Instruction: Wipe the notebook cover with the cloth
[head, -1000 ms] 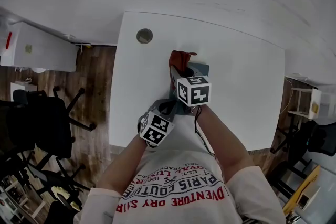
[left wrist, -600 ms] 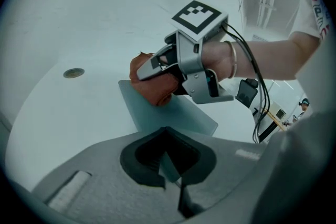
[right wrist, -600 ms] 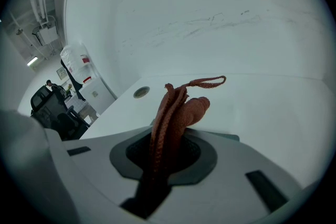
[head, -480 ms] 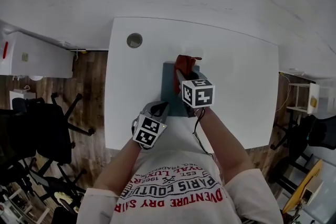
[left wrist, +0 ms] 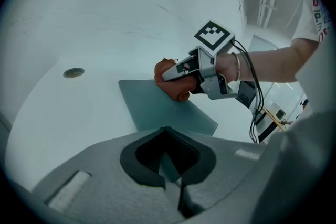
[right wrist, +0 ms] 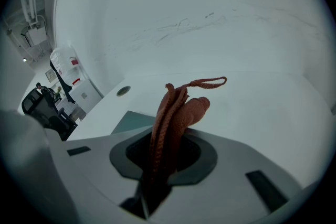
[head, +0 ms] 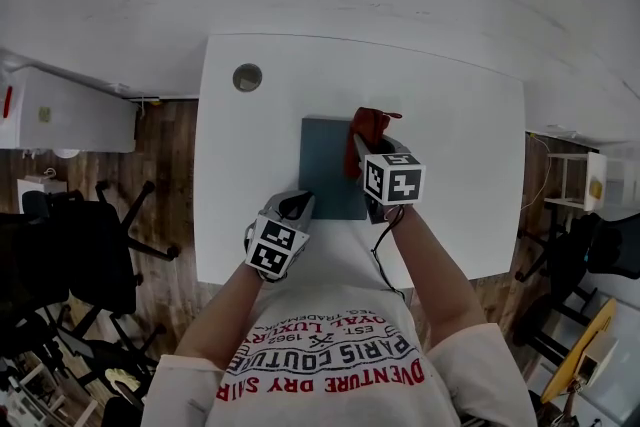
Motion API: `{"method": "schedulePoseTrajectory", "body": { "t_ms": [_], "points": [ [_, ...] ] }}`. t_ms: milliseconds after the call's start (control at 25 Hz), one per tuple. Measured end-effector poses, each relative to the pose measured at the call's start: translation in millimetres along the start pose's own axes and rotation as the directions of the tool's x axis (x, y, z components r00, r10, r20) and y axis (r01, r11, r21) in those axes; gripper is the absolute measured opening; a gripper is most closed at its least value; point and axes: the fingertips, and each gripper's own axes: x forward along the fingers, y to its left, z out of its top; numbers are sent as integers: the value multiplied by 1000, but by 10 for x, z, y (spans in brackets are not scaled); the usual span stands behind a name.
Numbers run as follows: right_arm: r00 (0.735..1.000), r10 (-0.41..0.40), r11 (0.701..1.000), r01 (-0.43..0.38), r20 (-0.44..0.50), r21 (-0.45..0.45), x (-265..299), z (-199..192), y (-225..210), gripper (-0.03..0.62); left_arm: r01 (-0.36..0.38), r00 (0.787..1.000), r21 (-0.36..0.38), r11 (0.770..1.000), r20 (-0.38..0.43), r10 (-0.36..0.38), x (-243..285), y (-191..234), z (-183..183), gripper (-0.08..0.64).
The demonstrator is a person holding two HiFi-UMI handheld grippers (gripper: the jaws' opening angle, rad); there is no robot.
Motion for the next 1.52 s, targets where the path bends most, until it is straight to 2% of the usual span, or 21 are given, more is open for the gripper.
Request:
{"method": "schedulePoseTrajectory", "body": {
  "t_ms": [360,560,720,1000,1120,1320,1520],
  "points": [
    [997,-72,996,73,-4,46,-218,-50,-321,77,7,1000,12,1000,2,-7,-16,-11,24,9],
    [1000,-5,998,3,29,71,-367,5,-93,77,8,1000,21,1000,0,-8,-38,-18,27,9],
    [996,78,995,-80,39,58,-434,0,311,77,54,998,-56,997,-8,-55,-56,-19,25,9],
    [976,213,977,-213,-37,-6,-242,-261,1093,77,40,999,-88,995,-16,-41,-144,-44,-54,9],
    [971,231,972,-233,-63,-33,-127,-337,1273,77,57,998,-106,993,-32,-60,-165,-68,-95,9],
    [975,211,976,-215,-72,-47,33,-391,1310,77,81,996,-165,983,-24,-86,-190,-39,-140,9],
    [967,237,970,-241,-89,-36,59,-443,1227,77,83,996,-159,984,-28,-88,-191,-33,-152,9]
  ]
}}
